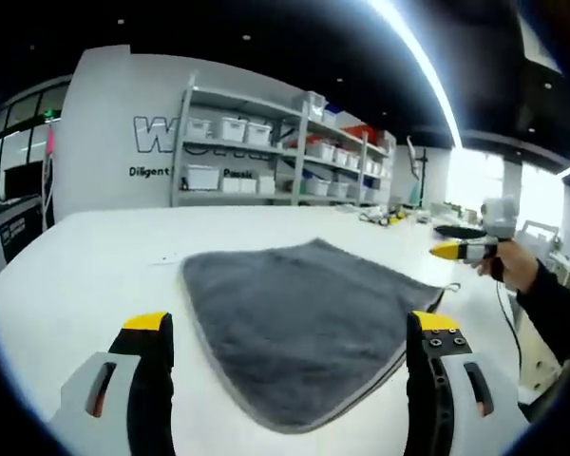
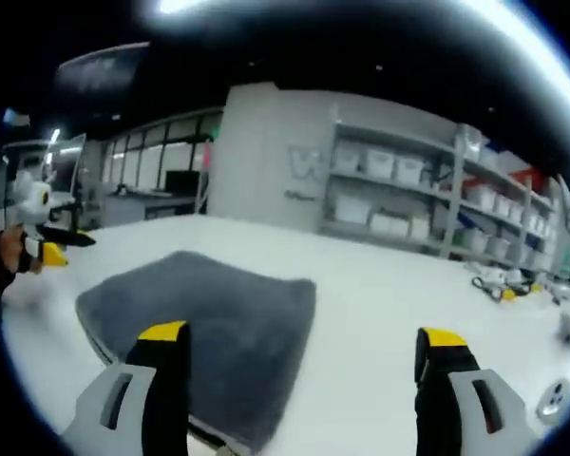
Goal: Open the folded towel by lifting each exposed corner and separating the folded layers until the towel lies flat within the target outline without major curled edges
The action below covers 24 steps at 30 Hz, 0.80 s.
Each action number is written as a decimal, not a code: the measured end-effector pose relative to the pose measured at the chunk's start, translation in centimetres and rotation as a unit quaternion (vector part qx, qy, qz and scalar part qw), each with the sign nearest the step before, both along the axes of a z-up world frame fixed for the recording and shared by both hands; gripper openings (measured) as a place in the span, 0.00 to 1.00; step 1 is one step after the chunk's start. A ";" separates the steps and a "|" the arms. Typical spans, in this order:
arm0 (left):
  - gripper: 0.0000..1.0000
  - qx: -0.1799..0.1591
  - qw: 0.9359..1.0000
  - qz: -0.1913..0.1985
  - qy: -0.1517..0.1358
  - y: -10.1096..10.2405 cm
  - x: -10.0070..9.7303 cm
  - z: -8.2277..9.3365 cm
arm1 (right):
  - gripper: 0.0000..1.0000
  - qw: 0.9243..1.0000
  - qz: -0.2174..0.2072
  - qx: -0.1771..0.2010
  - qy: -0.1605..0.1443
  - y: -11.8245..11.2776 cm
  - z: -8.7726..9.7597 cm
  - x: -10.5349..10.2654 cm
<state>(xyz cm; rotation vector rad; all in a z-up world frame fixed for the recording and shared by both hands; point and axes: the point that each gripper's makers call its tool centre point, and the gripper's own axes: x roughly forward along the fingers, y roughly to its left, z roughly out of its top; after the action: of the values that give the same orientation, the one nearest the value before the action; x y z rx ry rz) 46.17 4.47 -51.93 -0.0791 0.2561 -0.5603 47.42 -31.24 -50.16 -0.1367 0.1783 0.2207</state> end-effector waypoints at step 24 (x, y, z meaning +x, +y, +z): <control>0.85 -0.013 1.000 0.019 0.021 4.2 -4.4 -2.4 | 0.96 0.998 -0.031 0.055 -0.021 0.0 -0.9 -6.8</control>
<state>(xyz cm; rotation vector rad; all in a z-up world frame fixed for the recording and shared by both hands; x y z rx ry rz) 41.80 8.62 -54.38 -0.1212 0.2874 -0.5254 40.66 -31.22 -51.10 -0.0273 0.1281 0.1660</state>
